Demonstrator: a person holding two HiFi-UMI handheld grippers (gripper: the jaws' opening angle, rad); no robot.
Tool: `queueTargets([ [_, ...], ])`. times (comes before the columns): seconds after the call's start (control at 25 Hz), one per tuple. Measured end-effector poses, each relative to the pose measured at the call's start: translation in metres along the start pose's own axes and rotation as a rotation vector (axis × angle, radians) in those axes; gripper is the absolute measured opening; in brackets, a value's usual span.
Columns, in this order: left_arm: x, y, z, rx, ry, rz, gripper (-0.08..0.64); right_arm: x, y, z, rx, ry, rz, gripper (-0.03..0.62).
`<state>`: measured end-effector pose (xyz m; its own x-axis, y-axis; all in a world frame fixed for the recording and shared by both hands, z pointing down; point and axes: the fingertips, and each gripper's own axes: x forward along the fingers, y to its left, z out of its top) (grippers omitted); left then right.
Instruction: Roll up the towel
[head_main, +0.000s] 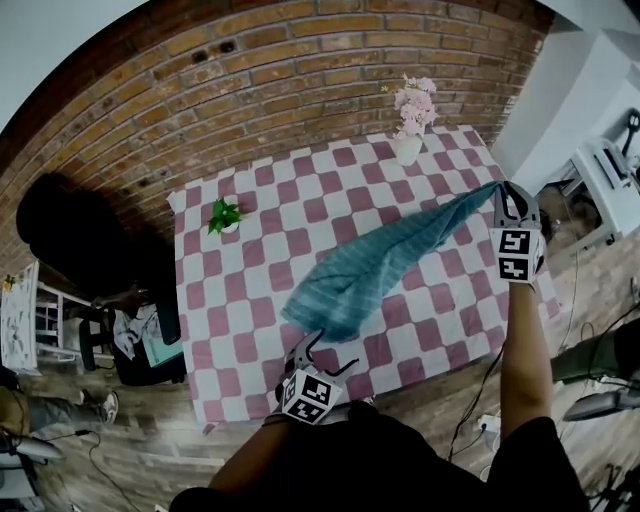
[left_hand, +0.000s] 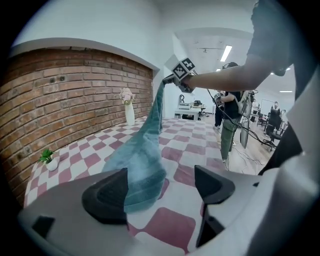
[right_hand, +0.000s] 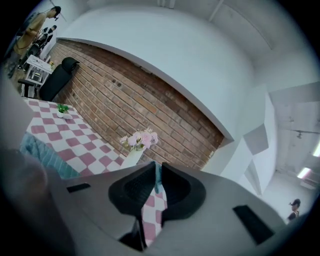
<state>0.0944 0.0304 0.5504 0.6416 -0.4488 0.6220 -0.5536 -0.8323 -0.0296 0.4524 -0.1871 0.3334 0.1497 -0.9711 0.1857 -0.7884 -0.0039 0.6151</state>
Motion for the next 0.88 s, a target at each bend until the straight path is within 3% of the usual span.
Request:
queueTargets([
  [0.32, 0.041, -0.009, -0.027, 0.156, 0.136, 0.005, 0.38, 0.004, 0.0, -0.069, 0.029, 0.083, 0.021, 0.035],
  [0.44, 0.05, -0.01, -0.033, 0.203, 0.169, 0.006, 0.315, 0.002, 0.006, -0.084, 0.029, 0.094, 0.029, 0.035],
  [0.6, 0.062, -0.003, -0.036, 0.269, 0.207, 0.064, 0.204, -0.002, 0.009, -0.102, 0.031, 0.113, 0.04, 0.035],
  [0.76, 0.066, 0.007, -0.038, 0.322, 0.249, 0.135, 0.019, -0.006, 0.012, -0.11, 0.031, 0.114, 0.052, 0.035],
  [0.88, 0.064, 0.01, -0.031, 0.302, 0.245, 0.14, 0.006, -0.005, 0.011, -0.114, 0.031, 0.11, 0.055, 0.035],
])
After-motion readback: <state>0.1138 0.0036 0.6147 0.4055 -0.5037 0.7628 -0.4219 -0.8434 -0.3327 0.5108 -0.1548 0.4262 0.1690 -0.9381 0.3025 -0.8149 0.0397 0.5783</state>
